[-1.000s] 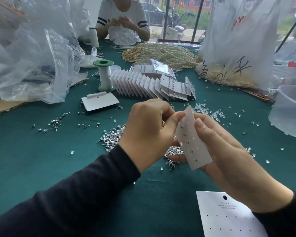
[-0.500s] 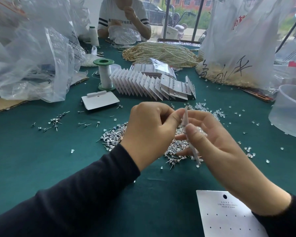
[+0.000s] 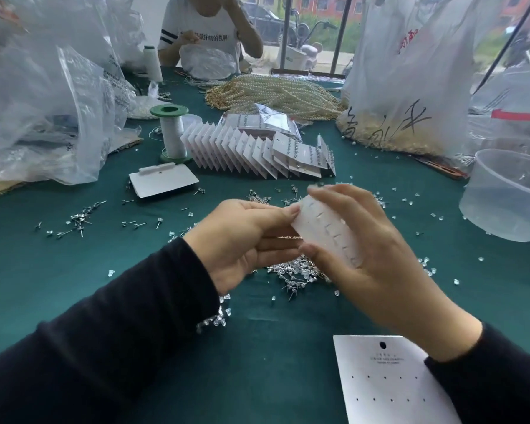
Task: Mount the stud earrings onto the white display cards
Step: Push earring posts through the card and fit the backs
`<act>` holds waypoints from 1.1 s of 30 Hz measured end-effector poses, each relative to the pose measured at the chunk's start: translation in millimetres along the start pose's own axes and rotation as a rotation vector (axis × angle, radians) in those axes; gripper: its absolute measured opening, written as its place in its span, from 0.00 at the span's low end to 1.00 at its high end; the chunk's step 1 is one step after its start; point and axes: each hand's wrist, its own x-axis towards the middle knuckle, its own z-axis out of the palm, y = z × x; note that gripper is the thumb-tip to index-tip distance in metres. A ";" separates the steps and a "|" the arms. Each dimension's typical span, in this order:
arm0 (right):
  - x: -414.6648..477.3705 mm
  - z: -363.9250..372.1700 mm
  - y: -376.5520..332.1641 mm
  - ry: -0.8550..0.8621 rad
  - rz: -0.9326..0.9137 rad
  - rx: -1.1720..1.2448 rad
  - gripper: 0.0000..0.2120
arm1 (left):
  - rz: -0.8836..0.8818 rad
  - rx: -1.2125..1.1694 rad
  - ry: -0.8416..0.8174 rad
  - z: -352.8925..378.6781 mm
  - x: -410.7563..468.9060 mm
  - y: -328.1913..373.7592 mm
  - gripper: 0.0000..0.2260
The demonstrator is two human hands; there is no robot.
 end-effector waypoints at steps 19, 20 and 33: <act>11.0 -61.4 73.4 -0.295 0.629 -0.501 0.08 | -0.016 0.080 0.162 -5.4 6.3 3.6 0.07; 11.1 -59.6 70.8 -0.262 0.583 -0.497 0.08 | -0.016 0.084 0.158 -5.4 6.5 3.0 0.07; 13.3 -34.9 14.7 0.099 0.284 0.267 0.07 | 0.026 0.178 0.130 3.4 4.0 -5.4 0.07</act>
